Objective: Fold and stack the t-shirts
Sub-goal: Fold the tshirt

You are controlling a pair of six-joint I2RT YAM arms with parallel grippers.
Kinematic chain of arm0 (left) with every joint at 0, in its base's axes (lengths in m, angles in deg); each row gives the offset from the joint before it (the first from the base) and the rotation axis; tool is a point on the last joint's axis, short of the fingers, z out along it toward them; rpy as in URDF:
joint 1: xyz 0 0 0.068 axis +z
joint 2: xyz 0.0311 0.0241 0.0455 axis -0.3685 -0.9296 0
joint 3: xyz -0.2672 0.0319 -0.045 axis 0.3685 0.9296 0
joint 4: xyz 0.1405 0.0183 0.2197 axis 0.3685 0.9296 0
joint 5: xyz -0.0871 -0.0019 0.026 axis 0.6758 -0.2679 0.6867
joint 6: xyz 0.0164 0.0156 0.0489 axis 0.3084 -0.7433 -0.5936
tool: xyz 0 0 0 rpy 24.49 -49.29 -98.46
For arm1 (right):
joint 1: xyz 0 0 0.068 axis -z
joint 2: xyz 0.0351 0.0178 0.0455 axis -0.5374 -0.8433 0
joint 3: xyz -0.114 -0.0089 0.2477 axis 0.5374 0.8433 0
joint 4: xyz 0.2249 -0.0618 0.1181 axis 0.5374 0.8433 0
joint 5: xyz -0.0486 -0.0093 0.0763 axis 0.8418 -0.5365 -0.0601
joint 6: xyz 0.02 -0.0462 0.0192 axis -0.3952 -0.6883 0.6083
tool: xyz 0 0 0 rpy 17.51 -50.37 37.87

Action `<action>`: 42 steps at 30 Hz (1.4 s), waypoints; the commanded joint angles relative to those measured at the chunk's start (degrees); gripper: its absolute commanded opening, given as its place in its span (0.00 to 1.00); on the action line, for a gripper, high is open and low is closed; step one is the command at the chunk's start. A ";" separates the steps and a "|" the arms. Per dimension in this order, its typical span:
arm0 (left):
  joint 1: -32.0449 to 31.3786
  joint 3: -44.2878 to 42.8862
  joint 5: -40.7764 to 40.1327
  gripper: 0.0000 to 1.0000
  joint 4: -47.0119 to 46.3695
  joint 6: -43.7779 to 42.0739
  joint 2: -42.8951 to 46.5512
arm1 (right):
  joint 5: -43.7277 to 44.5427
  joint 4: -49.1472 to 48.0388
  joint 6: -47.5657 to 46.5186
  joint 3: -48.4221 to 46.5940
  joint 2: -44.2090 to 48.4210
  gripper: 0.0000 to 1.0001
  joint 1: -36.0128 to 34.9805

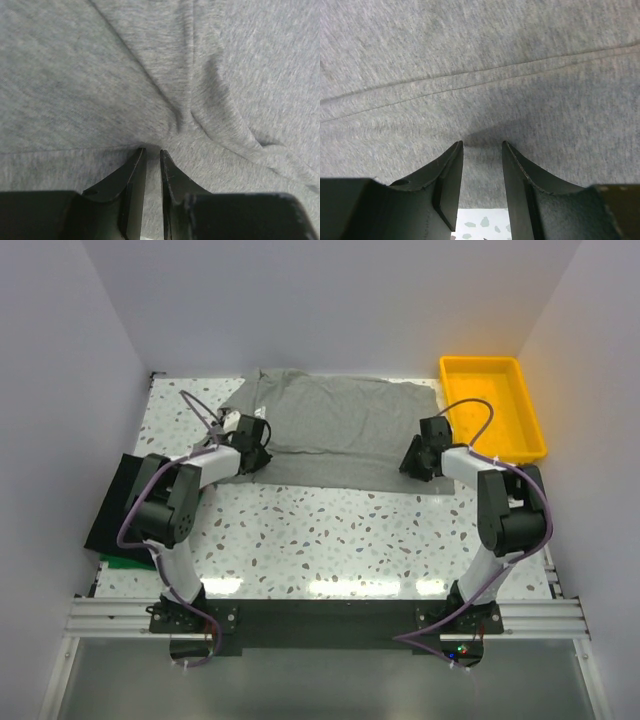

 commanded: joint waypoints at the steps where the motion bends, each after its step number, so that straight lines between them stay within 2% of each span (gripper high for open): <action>1: -0.65 4.68 -6.32 0.23 4.71 3.54 2.10 | 2.49 -0.74 2.51 3.32 2.17 0.41 0.32; 5: -1.09 9.51 -8.00 0.23 5.33 5.48 4.38 | 1.87 0.14 3.04 5.69 3.84 0.42 0.23; 12: -3.20 15.75 -9.67 0.24 6.99 8.55 10.44 | -0.50 0.85 4.45 15.34 12.27 0.44 0.58; 23: -7.25 27.52 -10.81 0.24 10.77 13.66 25.02 | -4.54 3.39 8.49 30.64 32.55 0.44 0.58; 29: -7.42 30.88 -10.20 0.24 12.18 13.57 31.01 | -6.21 7.26 10.07 35.05 44.25 0.45 0.58; 35: -7.42 25.18 -10.02 0.25 13.06 9.71 32.77 | -5.95 10.07 7.09 29.53 46.21 0.45 0.32; 39: -6.29 17.98 -11.07 0.28 13.85 6.72 32.16 | -6.30 7.98 5.77 25.39 42.97 0.46 -0.21; 42: -2.43 11.91 -9.06 0.29 13.68 4.96 28.74 | -6.39 5.78 4.98 21.88 35.43 0.46 -1.35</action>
